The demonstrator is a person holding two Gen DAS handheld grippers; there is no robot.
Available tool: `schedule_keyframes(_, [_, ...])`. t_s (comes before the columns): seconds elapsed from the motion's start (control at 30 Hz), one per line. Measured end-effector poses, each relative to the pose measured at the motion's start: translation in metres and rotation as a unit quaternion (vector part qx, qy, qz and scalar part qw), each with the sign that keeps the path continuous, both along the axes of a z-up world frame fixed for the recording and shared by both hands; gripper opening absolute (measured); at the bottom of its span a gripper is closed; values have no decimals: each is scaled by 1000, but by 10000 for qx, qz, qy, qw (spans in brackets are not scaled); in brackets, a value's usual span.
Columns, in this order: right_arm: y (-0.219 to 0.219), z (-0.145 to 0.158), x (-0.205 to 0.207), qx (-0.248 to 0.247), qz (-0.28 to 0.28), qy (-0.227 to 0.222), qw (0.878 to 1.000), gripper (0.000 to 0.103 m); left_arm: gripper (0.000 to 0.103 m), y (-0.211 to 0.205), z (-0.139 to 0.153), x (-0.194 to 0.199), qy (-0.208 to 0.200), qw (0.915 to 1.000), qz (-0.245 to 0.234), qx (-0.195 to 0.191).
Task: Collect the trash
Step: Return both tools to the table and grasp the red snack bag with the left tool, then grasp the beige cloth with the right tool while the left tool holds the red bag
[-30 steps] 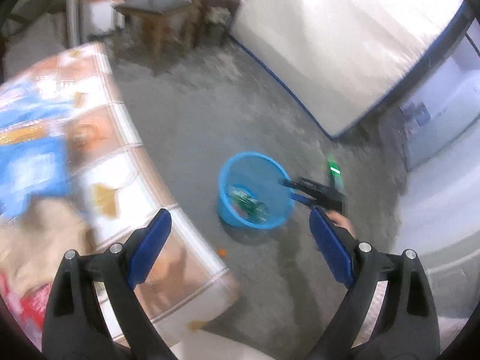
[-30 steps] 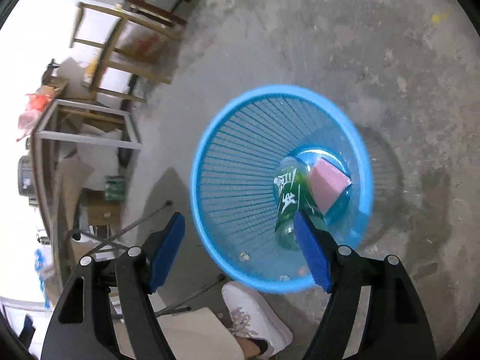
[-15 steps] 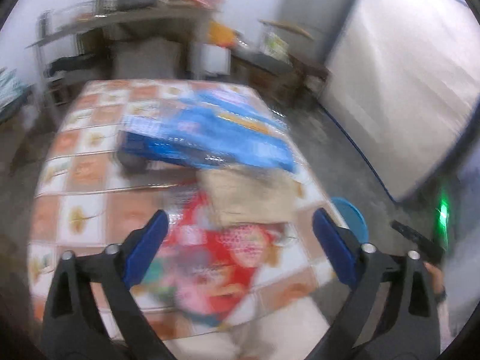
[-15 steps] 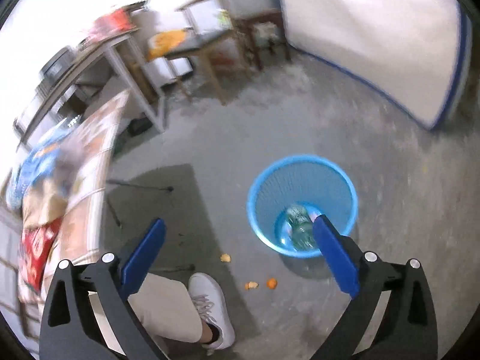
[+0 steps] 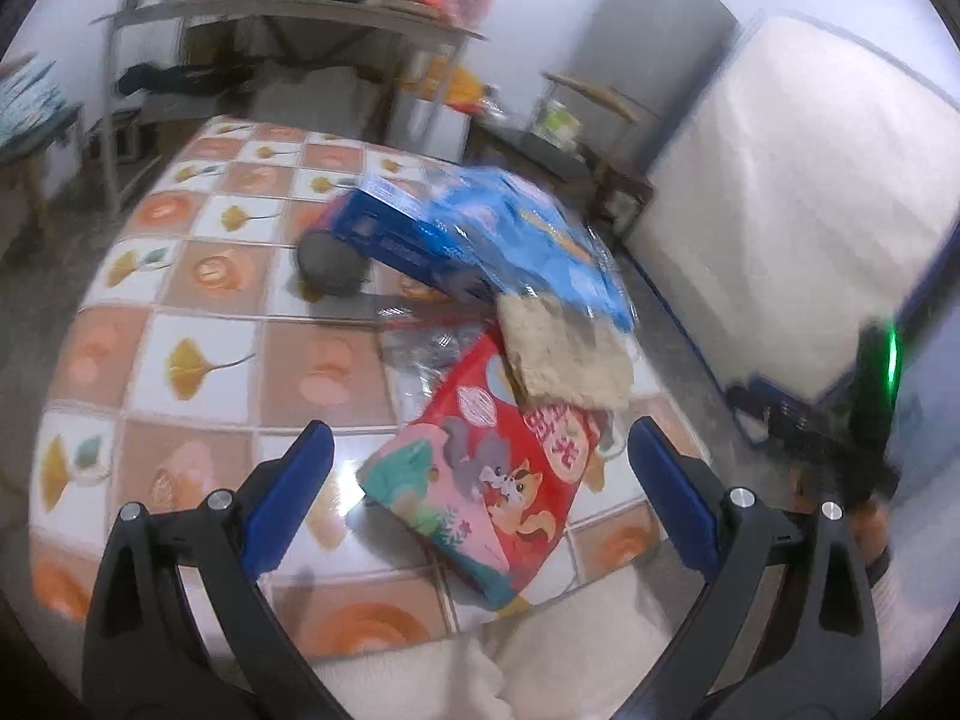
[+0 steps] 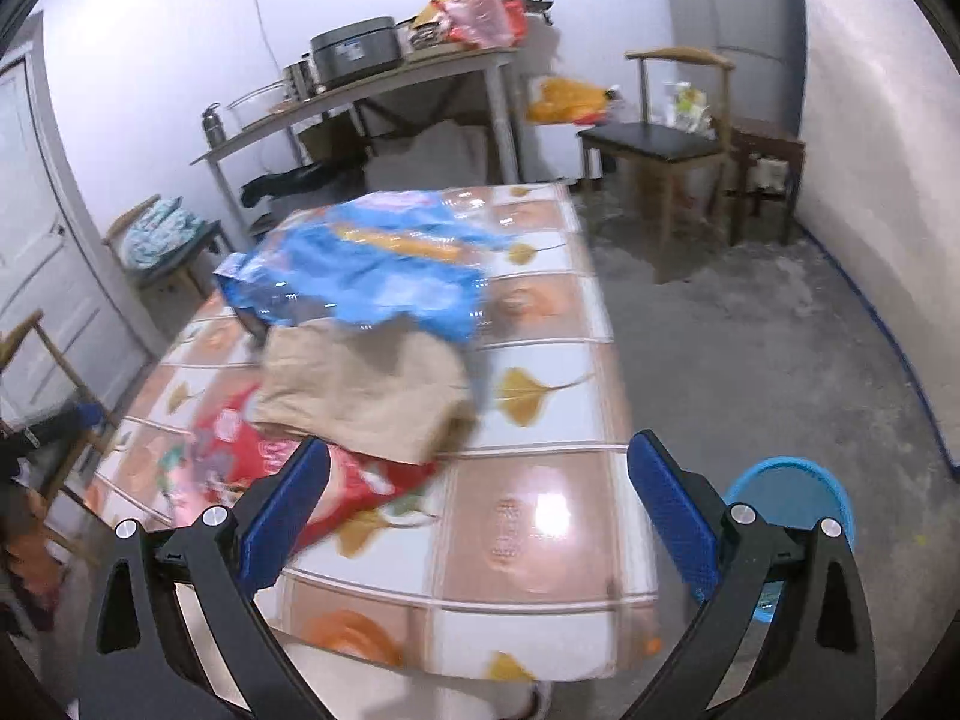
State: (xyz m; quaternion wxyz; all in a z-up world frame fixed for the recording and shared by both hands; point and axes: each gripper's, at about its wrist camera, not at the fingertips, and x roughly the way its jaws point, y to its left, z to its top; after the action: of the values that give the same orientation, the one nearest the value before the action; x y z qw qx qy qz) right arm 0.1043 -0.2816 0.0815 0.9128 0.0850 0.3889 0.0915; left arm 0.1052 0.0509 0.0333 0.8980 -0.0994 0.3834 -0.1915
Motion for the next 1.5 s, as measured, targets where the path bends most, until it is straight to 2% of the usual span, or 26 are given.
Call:
schedule_keyframes(0.13, [14,-9,5,387,113,212,9990,96,95,-29,-29,25,121,9967,-503,627])
schedule_keyframes(0.23, [22,-20,7,623,119,393,9972,96,92,-38,-39,43,193,9942,-722,778])
schedule_keyframes(0.3, [27,-24,8,747,139,502,9958,96,75,-41,-42,57,340,9920,-843,880])
schedule_keyframes(0.43, [31,-27,11,781,184,576,9951,96,62,-43,-53,79,750,9870,-956,1056])
schedule_keyframes(0.53, [32,-27,12,840,222,589,9945,96,47,-42,-63,87,1041,9835,-1030,1065])
schedule_keyframes(0.67, [32,-26,13,849,255,601,9942,96,27,-40,-63,82,1008,9831,-1190,958])
schedule_keyframes(0.73, [32,-26,14,891,245,628,9937,96,22,-38,-60,80,1022,9833,-1194,922])
schedule_keyframes(0.97, [34,-26,16,957,228,642,9931,96,7,-22,-46,58,1056,9854,-1261,440])
schedule_keyframes(1.2, [35,-24,18,1008,219,634,9926,96,4,12,-32,27,1078,9894,-931,-295])
schedule_keyframes(1.33, [39,-23,19,997,250,635,9927,96,3,51,-24,3,993,9872,-515,-1133])
schedule_keyframes(1.37, [40,-23,20,998,265,642,9926,96,3,64,-22,-5,919,9848,-398,-1421])
schedule_keyframes(1.5, [49,-23,24,1059,392,679,9913,96,3,103,-19,-23,653,9764,124,-2055])
